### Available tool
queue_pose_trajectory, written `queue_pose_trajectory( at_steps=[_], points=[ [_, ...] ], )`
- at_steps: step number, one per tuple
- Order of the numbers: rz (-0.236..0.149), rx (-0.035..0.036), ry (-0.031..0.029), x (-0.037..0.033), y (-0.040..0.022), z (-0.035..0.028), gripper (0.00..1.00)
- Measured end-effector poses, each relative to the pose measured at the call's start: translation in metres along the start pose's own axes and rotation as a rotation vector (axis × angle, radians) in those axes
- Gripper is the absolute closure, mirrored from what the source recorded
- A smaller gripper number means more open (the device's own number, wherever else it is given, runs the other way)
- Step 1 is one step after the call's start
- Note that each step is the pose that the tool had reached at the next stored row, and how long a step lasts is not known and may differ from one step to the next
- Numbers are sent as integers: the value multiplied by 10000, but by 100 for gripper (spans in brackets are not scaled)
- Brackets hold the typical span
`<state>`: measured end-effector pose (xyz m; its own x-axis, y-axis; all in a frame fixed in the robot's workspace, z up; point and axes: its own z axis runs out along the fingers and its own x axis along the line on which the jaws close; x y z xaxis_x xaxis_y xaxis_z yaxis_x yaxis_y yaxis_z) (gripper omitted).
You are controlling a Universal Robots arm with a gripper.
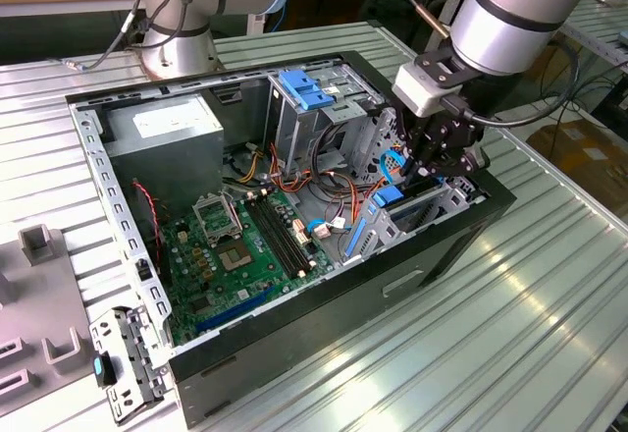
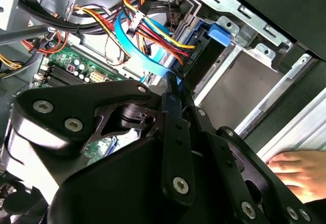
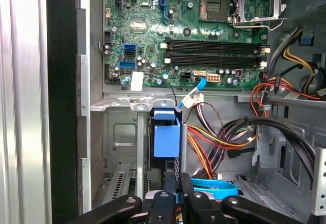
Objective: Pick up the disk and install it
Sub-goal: 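Insert the second disk wire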
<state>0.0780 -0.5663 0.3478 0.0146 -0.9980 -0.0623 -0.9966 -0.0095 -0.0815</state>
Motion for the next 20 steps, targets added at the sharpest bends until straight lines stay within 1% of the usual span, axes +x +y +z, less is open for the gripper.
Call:
queue_pose_trajectory(
  at_steps=[6,11,16,17,18,19,20],
  points=[
    [0,0,1,10,1,14,84],
    [0,0,1,29,5,52,84],
    [0,0,-2,30,5,55,84],
    [1,1,-3,31,5,53,83],
    [0,1,-6,31,4,44,76],
    [0,2,-10,29,3,34,76],
    [-3,7,-15,26,-1,-14,76]
  ],
)
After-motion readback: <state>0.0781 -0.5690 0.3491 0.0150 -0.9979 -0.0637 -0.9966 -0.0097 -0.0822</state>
